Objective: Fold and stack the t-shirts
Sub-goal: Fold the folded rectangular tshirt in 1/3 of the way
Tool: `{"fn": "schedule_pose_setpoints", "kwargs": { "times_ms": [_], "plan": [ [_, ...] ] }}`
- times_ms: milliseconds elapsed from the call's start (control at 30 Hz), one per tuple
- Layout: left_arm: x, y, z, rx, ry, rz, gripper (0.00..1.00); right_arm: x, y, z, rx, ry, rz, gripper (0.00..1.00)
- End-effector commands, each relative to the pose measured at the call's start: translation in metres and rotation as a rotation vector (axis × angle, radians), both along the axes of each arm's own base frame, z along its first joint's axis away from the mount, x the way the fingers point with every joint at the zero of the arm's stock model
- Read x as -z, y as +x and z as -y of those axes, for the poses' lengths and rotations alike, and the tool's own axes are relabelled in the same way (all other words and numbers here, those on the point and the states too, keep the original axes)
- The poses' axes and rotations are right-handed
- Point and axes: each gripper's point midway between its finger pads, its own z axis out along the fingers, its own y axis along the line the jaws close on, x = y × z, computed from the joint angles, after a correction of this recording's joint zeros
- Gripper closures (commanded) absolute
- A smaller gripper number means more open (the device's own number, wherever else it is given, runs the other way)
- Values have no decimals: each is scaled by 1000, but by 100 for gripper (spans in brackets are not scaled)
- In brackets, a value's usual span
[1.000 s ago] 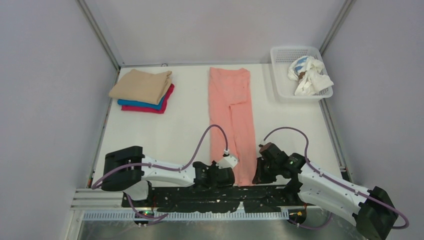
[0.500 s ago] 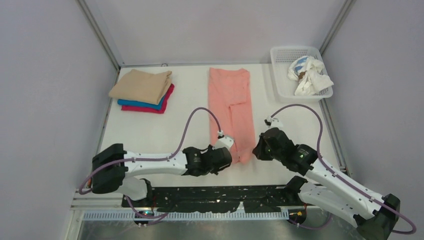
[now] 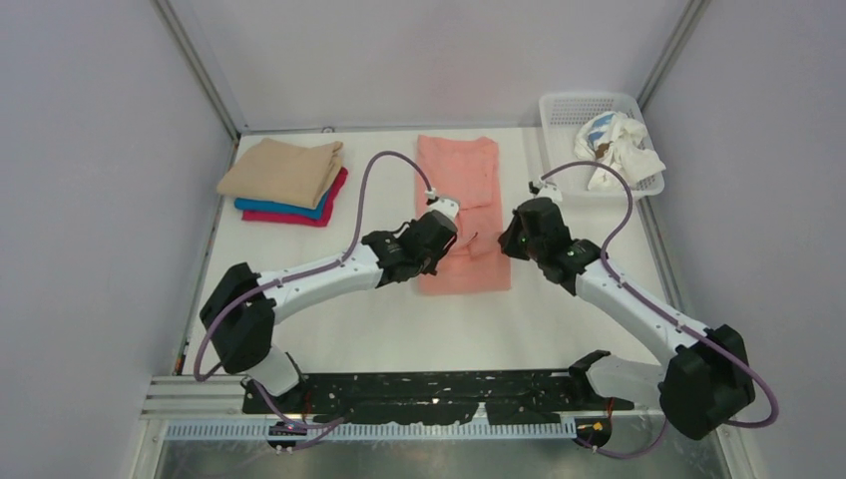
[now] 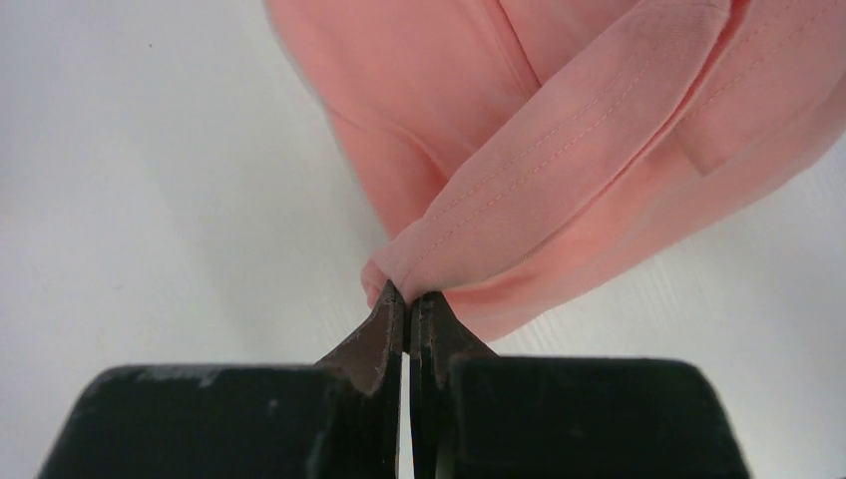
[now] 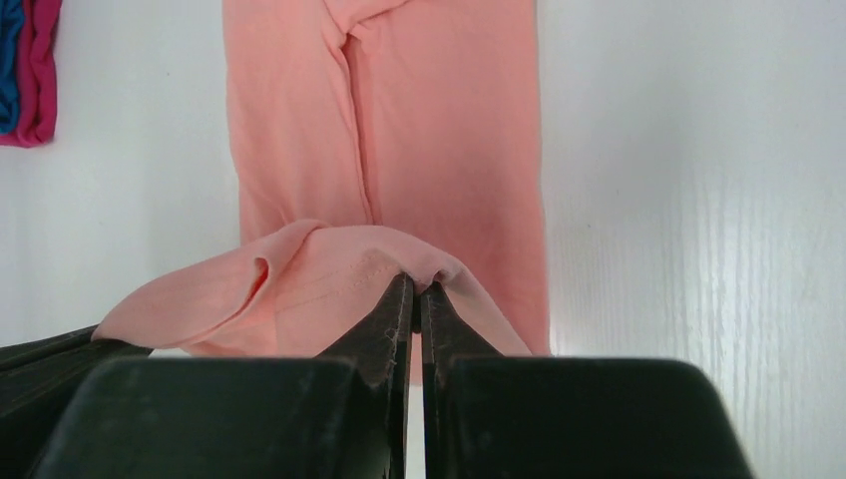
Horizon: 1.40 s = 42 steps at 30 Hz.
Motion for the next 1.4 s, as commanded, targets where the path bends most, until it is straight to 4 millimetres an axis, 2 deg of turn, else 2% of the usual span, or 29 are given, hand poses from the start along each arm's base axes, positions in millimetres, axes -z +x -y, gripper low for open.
{"fn": "schedule_pose_setpoints", "kwargs": {
  "times_ms": [0, 33, 67, 233, 633, 800, 967, 1133, 1200, 1267, 1300, 1333, 1367],
  "plan": [
    [-13, 39, 8, 18, 1, 42, 100, -36, 50, -17, -27, 72, 131, 94],
    [-14, 48, 8, 13, 0, 45, 100, -29, 58, -13, -14, 69, 115, 94],
    [-17, 57, 10, 12, -9, 51, 100, -34, 64, -15, -17, 81, 129, 94],
    [-14, 92, 6, -4, -7, 38, 100, -26, 94, -10, 4, 76, 120, 94],
    [9, 141, 8, 5, -4, -4, 100, 2, 140, -11, 6, 94, 72, 94],
    [17, 149, 8, 57, -16, -39, 100, 12, 147, -4, 28, 76, 56, 94],
    [32, 142, 20, 121, -50, -94, 99, 18, 151, -2, 32, 85, 47, 94],
    [38, 150, 12, 61, -40, -101, 98, 30, 154, -10, 0, 115, 8, 94],
    [40, 154, 9, 56, -31, -107, 94, 35, 157, -10, -6, 117, -6, 94],
    [42, 156, 9, 64, -36, -112, 81, 37, 160, -8, -3, 119, -12, 94],
    [41, 157, 11, 70, -42, -111, 71, 39, 162, -7, -1, 118, -16, 93],
    [40, 158, 13, 74, -49, -109, 56, 36, 165, -7, -7, 123, -11, 89],
    [38, 158, 15, 80, -57, -107, 48, 33, 170, -9, -11, 124, -6, 84]
  ]
}}
